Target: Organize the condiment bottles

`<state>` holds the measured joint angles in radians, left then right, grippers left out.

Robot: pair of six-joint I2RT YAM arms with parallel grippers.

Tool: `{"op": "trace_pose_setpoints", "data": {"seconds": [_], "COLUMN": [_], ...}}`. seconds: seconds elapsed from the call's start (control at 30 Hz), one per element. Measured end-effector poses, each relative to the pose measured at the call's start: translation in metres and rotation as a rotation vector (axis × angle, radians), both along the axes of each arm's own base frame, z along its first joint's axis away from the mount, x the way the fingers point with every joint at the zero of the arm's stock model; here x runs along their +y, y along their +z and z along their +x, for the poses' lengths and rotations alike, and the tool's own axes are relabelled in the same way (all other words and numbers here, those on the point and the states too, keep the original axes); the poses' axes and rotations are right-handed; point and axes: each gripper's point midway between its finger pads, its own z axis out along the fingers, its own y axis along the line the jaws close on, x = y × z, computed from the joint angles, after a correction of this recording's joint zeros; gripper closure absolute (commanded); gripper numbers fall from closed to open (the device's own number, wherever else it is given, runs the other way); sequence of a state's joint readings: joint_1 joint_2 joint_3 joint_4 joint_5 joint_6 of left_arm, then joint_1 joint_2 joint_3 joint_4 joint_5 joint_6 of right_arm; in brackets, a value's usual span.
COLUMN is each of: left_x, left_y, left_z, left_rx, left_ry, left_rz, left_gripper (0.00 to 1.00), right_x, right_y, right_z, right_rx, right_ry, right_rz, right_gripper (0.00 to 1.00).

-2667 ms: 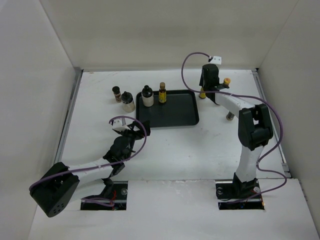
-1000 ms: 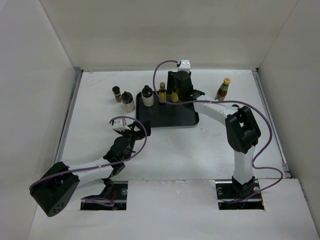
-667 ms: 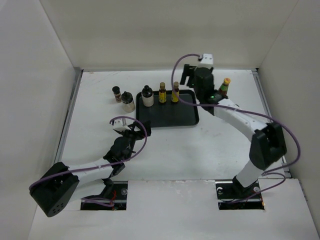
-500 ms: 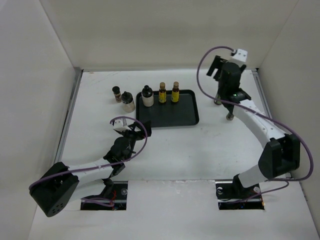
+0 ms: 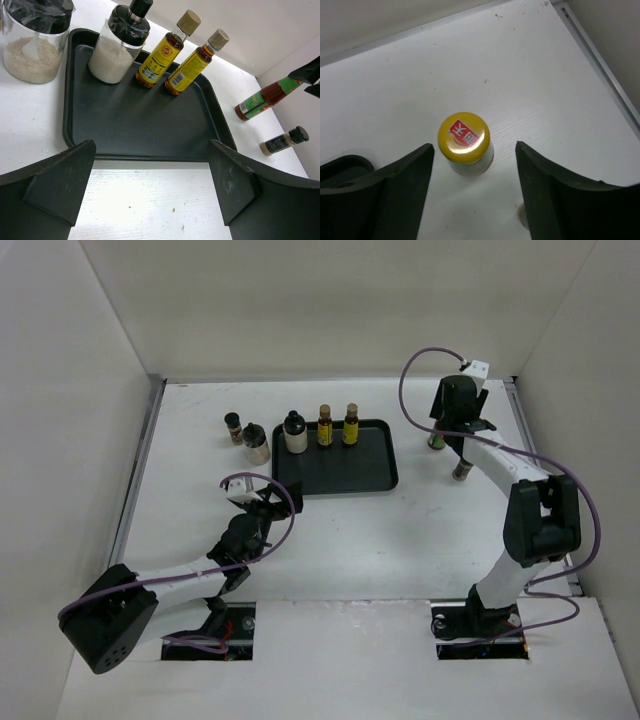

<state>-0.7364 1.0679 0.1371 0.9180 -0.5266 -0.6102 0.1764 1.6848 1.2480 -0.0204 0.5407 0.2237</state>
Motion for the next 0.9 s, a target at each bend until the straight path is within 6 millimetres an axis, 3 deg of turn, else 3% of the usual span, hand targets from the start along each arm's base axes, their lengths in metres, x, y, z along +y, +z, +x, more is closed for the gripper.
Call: {"op": "trace_pose_setpoints", "data": {"seconds": [0.13,0.23,0.33,0.4,0.77,0.9], "left_x": [0.0,0.0,0.0,-0.001,-0.001,-0.001], "left_y": [0.0,0.0,0.0,0.0,0.001,0.001], "left_z": [0.0,0.0,0.0,0.0,0.0,0.0], "left_rx": [0.0,0.001,0.001,0.0,-0.004,-0.004], "left_ry": [0.0,0.0,-0.002,-0.003,-0.005,-0.005], "left_rz": [0.0,0.001,0.001,0.0,-0.003,-0.003], "left_gripper": [0.04,0.04,0.04,0.04,0.04,0.04], "right_x": [-0.005,-0.005,-0.005,-0.005,-0.001,0.016], "right_y": [-0.009,-0.01,-0.009,-0.008,-0.003,0.014], "right_z": [0.005,0.007,0.011,0.015,0.013,0.006], "right_rx": [0.022,0.026,0.026,0.021,0.024,0.001], "right_ry": [-0.003,0.005,0.013,0.018,0.043,0.081], "right_rz": [-0.008,-0.021,-0.042,-0.056,-0.097,-0.107], "right_gripper": [0.47,0.48,0.61,0.65,0.68,0.68]}}
